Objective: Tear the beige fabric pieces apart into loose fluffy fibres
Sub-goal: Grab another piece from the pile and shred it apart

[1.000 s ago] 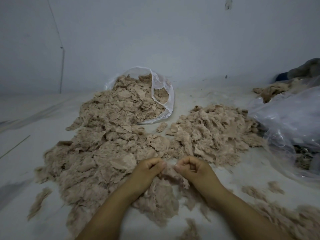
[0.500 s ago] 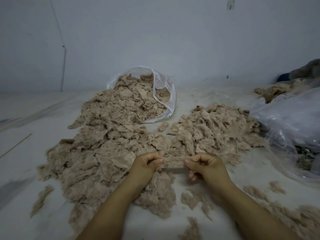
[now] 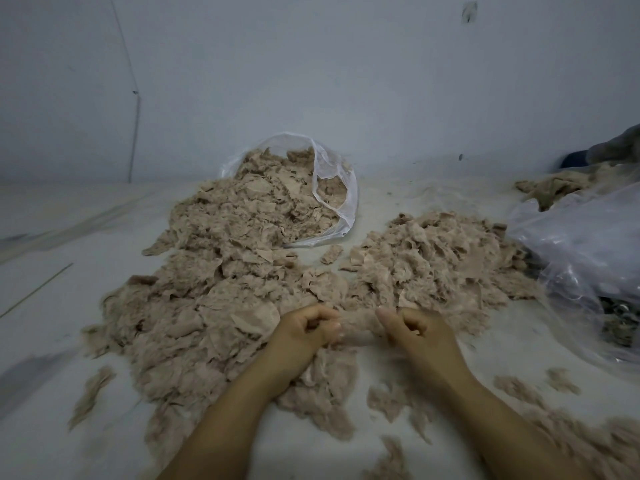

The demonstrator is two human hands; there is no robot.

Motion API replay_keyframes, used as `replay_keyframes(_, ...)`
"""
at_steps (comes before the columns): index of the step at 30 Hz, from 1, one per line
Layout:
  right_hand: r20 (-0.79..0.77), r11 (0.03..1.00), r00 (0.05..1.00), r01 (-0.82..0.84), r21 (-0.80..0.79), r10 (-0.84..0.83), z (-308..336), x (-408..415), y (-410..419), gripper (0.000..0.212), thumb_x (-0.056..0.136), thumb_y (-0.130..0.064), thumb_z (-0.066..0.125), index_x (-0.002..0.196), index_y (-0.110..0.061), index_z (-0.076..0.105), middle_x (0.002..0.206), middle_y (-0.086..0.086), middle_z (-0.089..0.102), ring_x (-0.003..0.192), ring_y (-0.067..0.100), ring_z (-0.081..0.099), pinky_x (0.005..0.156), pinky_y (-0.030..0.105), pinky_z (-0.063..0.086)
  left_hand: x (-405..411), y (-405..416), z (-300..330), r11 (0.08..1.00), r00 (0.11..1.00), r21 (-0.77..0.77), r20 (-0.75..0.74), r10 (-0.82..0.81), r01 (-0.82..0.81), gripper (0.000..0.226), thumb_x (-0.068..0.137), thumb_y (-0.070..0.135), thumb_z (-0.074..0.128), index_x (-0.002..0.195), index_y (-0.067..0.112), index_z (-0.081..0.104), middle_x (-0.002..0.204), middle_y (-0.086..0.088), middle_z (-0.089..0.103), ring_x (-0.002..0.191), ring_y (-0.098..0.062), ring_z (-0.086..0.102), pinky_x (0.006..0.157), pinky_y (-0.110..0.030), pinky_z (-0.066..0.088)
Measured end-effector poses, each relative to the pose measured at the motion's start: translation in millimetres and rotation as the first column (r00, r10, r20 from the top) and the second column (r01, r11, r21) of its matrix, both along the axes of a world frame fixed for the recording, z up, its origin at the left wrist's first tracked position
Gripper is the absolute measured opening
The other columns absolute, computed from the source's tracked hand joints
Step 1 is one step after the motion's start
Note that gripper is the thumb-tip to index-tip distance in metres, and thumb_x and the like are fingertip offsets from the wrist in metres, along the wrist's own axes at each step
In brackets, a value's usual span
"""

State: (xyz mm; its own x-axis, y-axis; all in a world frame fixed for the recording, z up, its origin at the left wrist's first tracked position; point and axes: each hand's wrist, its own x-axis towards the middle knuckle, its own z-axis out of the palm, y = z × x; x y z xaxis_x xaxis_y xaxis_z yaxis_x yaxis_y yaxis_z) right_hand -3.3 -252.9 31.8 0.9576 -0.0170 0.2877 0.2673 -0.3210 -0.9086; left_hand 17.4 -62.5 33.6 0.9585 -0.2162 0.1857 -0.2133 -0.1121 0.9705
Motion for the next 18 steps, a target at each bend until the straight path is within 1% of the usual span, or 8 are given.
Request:
replay_keyframes(2,-0.094,0.984,0.985,-0.135,0.121,0.147,-1.2,-0.9,8.7,0.032,0.073,-0.055,0.06,0.074,-0.023,0.067,0.073,-0.004,0.067,0.07,0.013,0.064,0.066,0.022,0.05,-1.2,-3.0,-1.1,0.999,1.0,-0.029,-0.007,-0.014,0.014,0.021,0.084,-0.002,0.065,0.082,0.018,0.068,0.071,0.013,0.067,0.068,0.002,0.063,0.063,-0.012,0.047)
replay_keyframes(4,-0.197,0.945,0.947,-0.2,0.257,0.254,-4.6,-0.5,12.6,0.029,0.077,-0.04,0.067,0.088,-0.013,0.069,0.084,0.004,0.072,0.079,0.02,0.069,0.07,0.028,0.055,-1.4,-4.2,-1.4,1.0,1.0,-0.027,-0.006,-0.011,0.01,0.026,0.08,-0.002,0.068,0.084,0.023,0.069,0.081,0.013,0.067,0.072,0.003,0.064,0.065,-0.012,0.048)
replay_keyframes(8,-0.202,0.891,0.949,-0.137,0.432,0.243,-3.5,-0.9,12.2,0.011,0.077,-0.004,0.073,0.079,-0.005,0.063,0.074,0.011,0.068,0.064,0.021,0.065,0.056,0.025,0.053,-1.1,-5.7,-2.5,0.998,0.998,0.041,0.044,0.04,-0.042,0.03,0.078,0.002,0.073,0.089,0.03,0.068,0.099,0.01,0.065,0.073,0.005,0.061,0.068,-0.015,0.05)
replay_keyframes(9,-0.215,0.877,0.941,-0.138,0.459,0.26,-3.0,-1.3,11.7,0.013,0.076,-0.003,0.073,0.082,-0.006,0.061,0.073,0.012,0.067,0.063,0.022,0.063,0.054,0.026,0.052,-0.5,-4.9,-3.4,0.998,0.999,0.046,0.034,0.043,-0.044,0.031,0.077,0.003,0.073,0.09,0.031,0.068,0.101,0.007,0.065,0.072,0.003,0.061,0.068,-0.017,0.051)
replay_keyframes(11,-0.247,0.862,0.915,-0.172,0.478,0.32,-3.0,-2.5,12.1,0.025,0.074,-0.016,0.073,0.091,-0.004,0.059,0.073,0.012,0.065,0.06,0.02,0.06,0.051,0.027,0.051,-0.1,-4.3,-4.9,0.998,0.999,0.05,0.016,0.035,-0.036,0.031,0.077,0.004,0.074,0.089,0.032,0.069,0.1,0.005,0.066,0.073,0.0,0.061,0.068,-0.02,0.051)
replay_keyframes(14,-0.334,0.833,0.861,-0.166,0.528,0.383,-1.6,-2.6,13.1,0.044,0.081,-0.042,0.064,0.103,-0.004,0.056,0.071,0.008,0.062,0.056,0.018,0.058,0.047,0.027,0.047,-1.2,-6.3,-5.3,0.996,0.993,0.069,0.103,0.049,-0.057,0.028,0.075,0.003,0.075,0.077,0.03,0.07,0.077,0.018,0.066,0.072,0.008,0.059,0.069,-0.012,0.047)
replay_keyframes(16,-0.383,0.827,0.839,-0.131,0.547,0.386,-2.1,-1.0,12.5,0.034,0.086,-0.035,0.062,0.097,-0.003,0.058,0.069,0.01,0.061,0.053,0.018,0.059,0.046,0.026,0.048,-1.2,-7.5,-5.7,0.989,0.97,0.128,0.237,0.044,-0.076,0.033,0.071,-0.001,0.078,0.068,0.031,0.069,0.074,0.01,0.061,0.071,0.005,0.056,0.069,-0.011,0.043)
replay_keyframes(18,-0.399,0.838,0.847,-0.095,0.537,0.352,-3.0,0.6,12.8,0.012,0.09,-0.013,0.06,0.087,-0.002,0.059,0.07,0.014,0.064,0.051,0.016,0.061,0.045,0.023,0.05,-1.9,-8.4,-6.9,0.977,0.944,0.204,0.33,-0.006,-0.065,0.032,0.069,-0.004,0.078,0.064,0.027,0.071,0.078,0.005,0.056,0.072,0.003,0.054,0.067,-0.01,0.041)
